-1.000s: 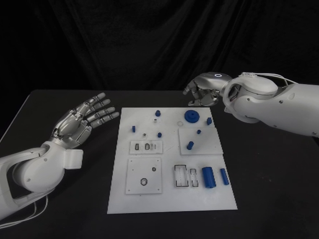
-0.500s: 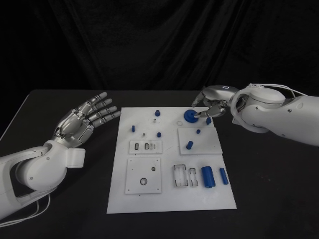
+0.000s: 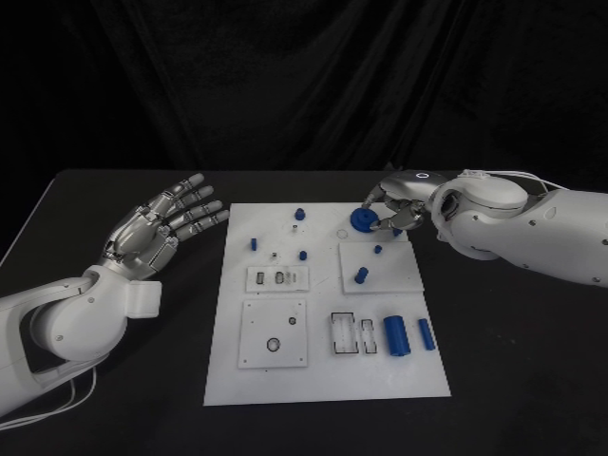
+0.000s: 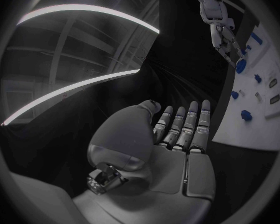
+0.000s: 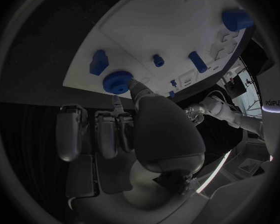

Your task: Assemble the parts on the task board

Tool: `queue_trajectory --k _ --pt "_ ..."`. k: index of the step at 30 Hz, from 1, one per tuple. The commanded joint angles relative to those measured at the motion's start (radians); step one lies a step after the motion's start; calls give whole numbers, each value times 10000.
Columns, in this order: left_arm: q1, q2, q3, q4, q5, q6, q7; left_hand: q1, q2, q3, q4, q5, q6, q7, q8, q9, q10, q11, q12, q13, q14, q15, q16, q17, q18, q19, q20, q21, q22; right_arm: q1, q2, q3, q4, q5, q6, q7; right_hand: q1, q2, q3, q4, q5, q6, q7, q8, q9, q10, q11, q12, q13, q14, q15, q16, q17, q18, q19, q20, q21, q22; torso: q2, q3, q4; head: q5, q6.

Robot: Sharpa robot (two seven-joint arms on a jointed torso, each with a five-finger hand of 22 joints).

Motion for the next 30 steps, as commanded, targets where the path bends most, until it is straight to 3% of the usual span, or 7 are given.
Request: queue_trajectory --k 1,16,30 --pt "7 28 8 -7 49 226 457 -24 66 42 -1 -41 23 30 63 8 -10 91 63 12 -89 10 49 -11 -201 -73 -20 -62 -14 -38 20 5 -22 -437 -286 -274 110 25 -6 -65 54 -99 -25 -32 -35 526 -85 -39 2101 1050 -105 24 2629 -72 -83 -17 -71 1014 -6 -5 -3 -3 -15" --pt "6 46 9 -46 48 282 420 -24 69 51 -1 -45 7 33 58 6 -8 96 67 13 -92 12 54 -12 -203 -74 -20 -62 -14 -81 108 5 -104 -481 -237 -335 70 85 53 -82 173 -119 -54 12 -68 310 -119 -95 1880 932 -141 -63 2376 -12 -254 -53 -259 831 -9 -9 -6 -12 -49" --pt "5 65 9 -83 47 329 363 -25 69 71 -5 -60 -20 40 48 1 -11 107 73 11 -101 19 67 -14 -208 -77 -18 -60 -13 -254 472 6 -563 -484 28 -383 -143 117 32 -28 -174 309 3 221 -15 265 -93 -124 1833 887 -140 -113 2267 3 -275 -69 -376 775 -8 -5 -8 -8 -43"
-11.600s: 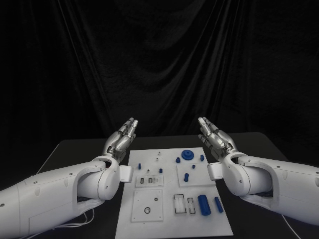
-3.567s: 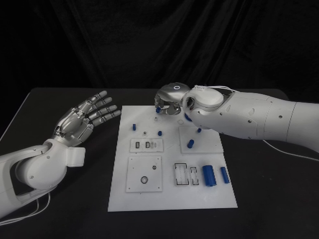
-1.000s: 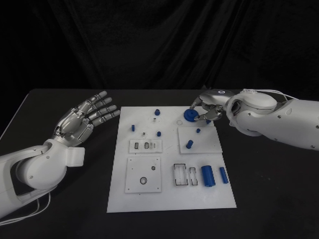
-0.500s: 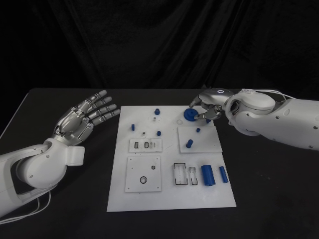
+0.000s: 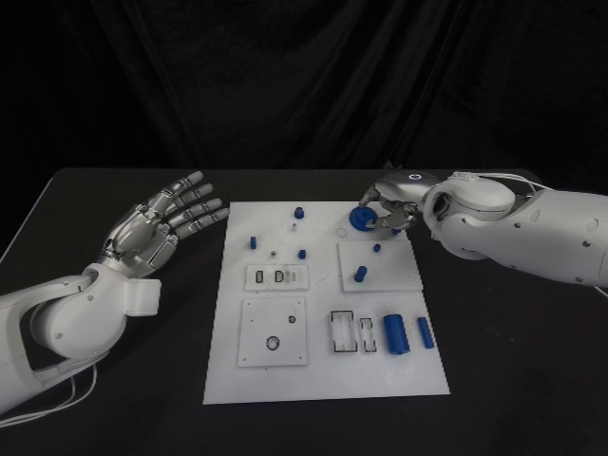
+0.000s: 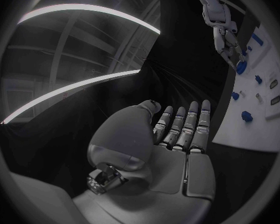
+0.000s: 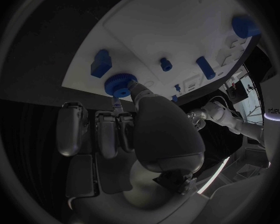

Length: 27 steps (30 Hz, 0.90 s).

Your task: Assemble the parts on the task board

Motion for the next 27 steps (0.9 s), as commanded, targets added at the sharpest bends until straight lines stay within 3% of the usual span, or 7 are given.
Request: queue_trajectory --k 1,7,12,14,19,27 --pt "5 22 8 5 40 184 360 -26 69 80 -6 -73 -25 44 46 2 25 76 38 10 -69 -15 72 -16 -210 -79 -18 -59 -13 -69 83 0 -143 -90 133 -213 -125 26 10 -4 -35 160 3 78 30 278 -35 -48 1828 882 -64 -39 2263 2 -54 7 -76 775 1 1 -1 11 2" --pt "5 40 8 -25 40 218 343 -26 69 81 -6 -75 -26 44 46 2 25 77 38 10 -69 -14 73 -16 -210 -79 -18 -59 -13 -163 258 1 -390 -91 80 -131 -80 134 146 -70 119 920 39 421 220 280 -5 -58 1837 871 -38 -60 2231 10 -49 29 -143 761 -1 3 3 18 -13" --pt "4 50 8 -48 40 245 327 -26 69 90 -8 -85 -33 47 43 1 22 81 40 9 -74 -12 78 -17 -212 -81 -17 -59 -13 -199 292 1 -440 -92 -199 58 204 243 382 -367 605 1835 -17 940 597 312 -53 -60 1878 869 -79 -70 2224 10 -16 -4 -171 788 3 4 6 23 -27" --pt "4 48 8 -59 40 252 318 -26 69 90 -8 -85 -33 47 43 1 22 81 40 9 -74 -12 78 -17 -212 -81 -17 -59 -13 -206 279 1 -428 -93 -460 221 476 272 500 -654 869 2216 -47 1270 850 300 -70 -70 1867 871 -94 -72 2225 6 4 -26 -173 811 1 4 7 26 -17" --pt "3 39 8 -79 40 267 307 -26 70 105 -12 -102 -58 51 34 -3 14 86 41 7 -83 -8 85 -19 -216 -84 -17 -58 -13 -213 203 1 -297 -97 -1152 645 688 294 548 -948 939 2314 -54 1620 1193 324 -31 -74 1888 889 -77 -60 2263 -17 72 -18 -134 887 5 3 6 44 9" --pt "3 19 8 -83 40 274 294 -27 68 119 -15 -126 -69 53 30 -5 6 90 42 5 -94 -4 93 -21 -220 -89 -18 -58 -13 -154 26 5 345 -102 -2167 1309 706 267 388 -1075 522 2344 -103 2170 1720 442 9 -47 1995 952 -45 -1 2402 -69 246 21 9 1077 -1 -1 -10 119 9"
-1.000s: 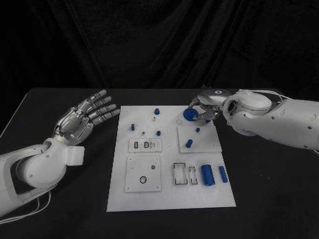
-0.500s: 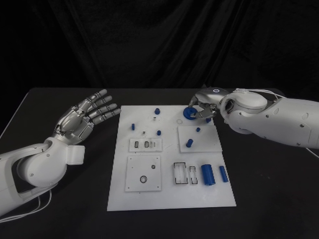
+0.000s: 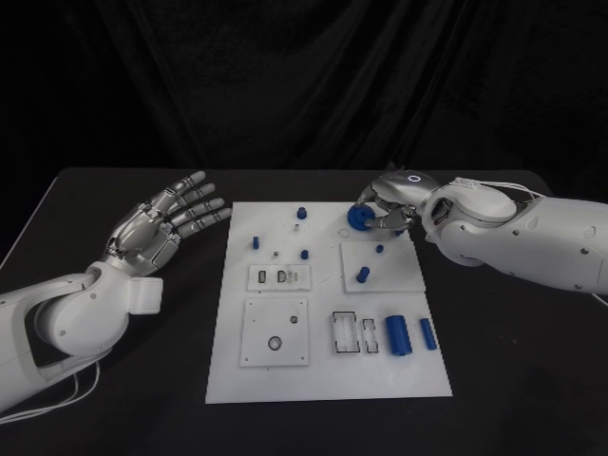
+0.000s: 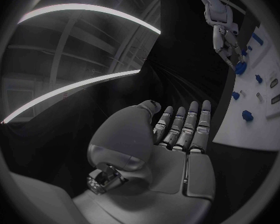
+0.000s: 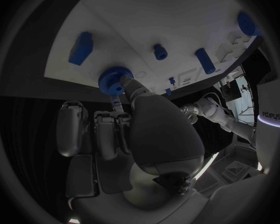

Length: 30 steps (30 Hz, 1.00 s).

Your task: Assemble the parts on the task board

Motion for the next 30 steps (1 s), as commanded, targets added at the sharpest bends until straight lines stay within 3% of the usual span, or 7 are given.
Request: queue_trajectory --k 1,7,13,30 --pt "3 -2 8 14 37 166 293 -28 69 63 -15 -49 -31 16 31 -3 6 91 42 6 -94 -4 55 -13 -59 -84 -13 -58 -13 54 -28 12 305 -95 -915 638 -77 86 -85 25 -99 756 -560 1633 2471 455 8 -5 2009 956 -44 41 2412 -77 105 14 80 1097 -9 -5 -18 25 -9" --pt "3 -2 8 6 37 156 286 -28 69 63 -15 -49 -31 16 31 -3 6 91 42 6 -94 -4 55 -13 -59 -84 -13 -58 -13 259 177 14 773 -96 -862 815 -171 85 -151 91 -183 654 -558 1725 2592 447 15 -9 2000 951 -39 34 2398 -76 109 17 73 1104 -7 -7 -9 -6 -11" --pt "3 52 8 -30 38 202 270 -28 69 63 -15 -49 -31 16 31 -3 6 91 42 6 -94 -4 55 -13 -59 -84 -13 -58 -13 304 581 14 846 -96 -689 951 -226 94 -175 133 -184 570 -549 1742 2636 462 23 -6 2014 946 -35 27 2384 -76 112 20 69 1108 -9 -15 0 -36 -15" --pt "2 124 9 -58 37 262 252 -30 72 83 -17 -65 -31 18 32 -3 -1 94 46 5 -104 -1 65 -15 -64 -88 -13 -56 -13 137 1686 15 -3 -96 27 775 -295 92 -198 176 -210 318 -492 1721 2710 340 68 -47 1892 894 -4 -33 2261 -36 13 41 -59 1005 -2 -8 12 -112 -65"
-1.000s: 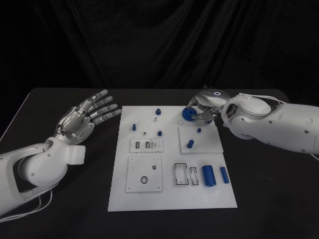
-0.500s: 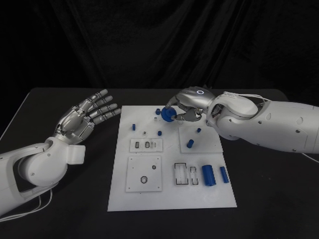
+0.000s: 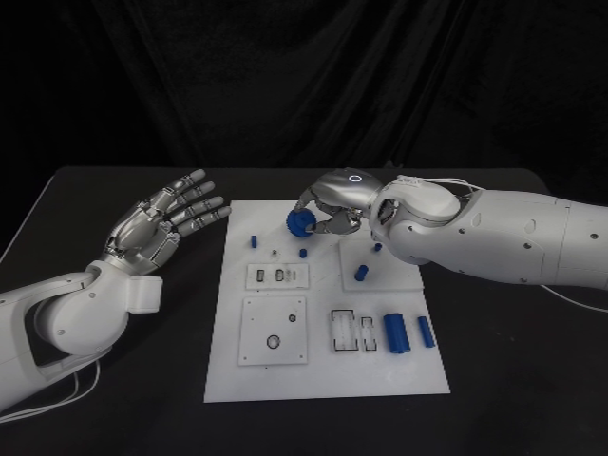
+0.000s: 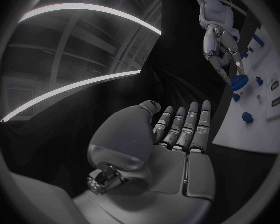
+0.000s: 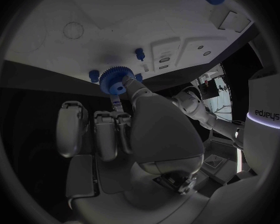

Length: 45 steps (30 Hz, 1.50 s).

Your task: Assemble the parts on the task board

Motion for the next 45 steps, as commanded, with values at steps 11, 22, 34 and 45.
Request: queue_trajectory --k 11,22,34,45 --pt "2 42 9 -4 34 192 227 -31 74 72 6 -55 -32 22 32 -2 -5 99 49 4 -75 39 74 -18 -70 -60 17 -55 -13 -101 426 8 -513 -64 718 -446 -51 -23 60 3 43 3 -340 1314 2719 175 163 -105 1735 842 75 -94 2147 12 -173 86 -229 869 5 2 -4 -53 -120" --pt "2 75 9 -23 33 222 188 -33 72 77 6 -56 -31 24 32 -1 -7 101 51 3 -78 41 78 -19 -72 -61 18 -55 -13 -107 741 10 -765 -64 944 -589 -110 -31 139 44 -26 -393 -247 965 2628 0 177 -168 1579 799 104 -145 2056 44 -249 134 -349 802 9 16 -20 -91 -195" --pt "2 122 9 -73 26 271 167 -37 70 89 6 -55 -18 28 38 1 -8 105 56 3 -84 44 88 -20 -75 -63 18 -53 -12 -120 1057 18 -1116 -64 1195 -897 -163 -175 545 103 -1 -1790 -253 -426 2050 -857 110 -524 812 530 61 -455 1531 221 -738 109 -1044 343 4 12 -8 -108 -221" --pt "1 150 9 -130 25 319 132 -39 76 100 7 -53 -23 31 37 0 -10 108 59 3 -88 46 93 -20 -77 -64 19 -52 -12 -123 1141 27 -1201 -64 1172 -926 -230 -238 706 110 -51 -3948 -434 -1174 1145 -1665 -38 -941 36 317 -61 -708 1141 299 -950 -7 -1438 145 -1 6 -5 -118 -241"
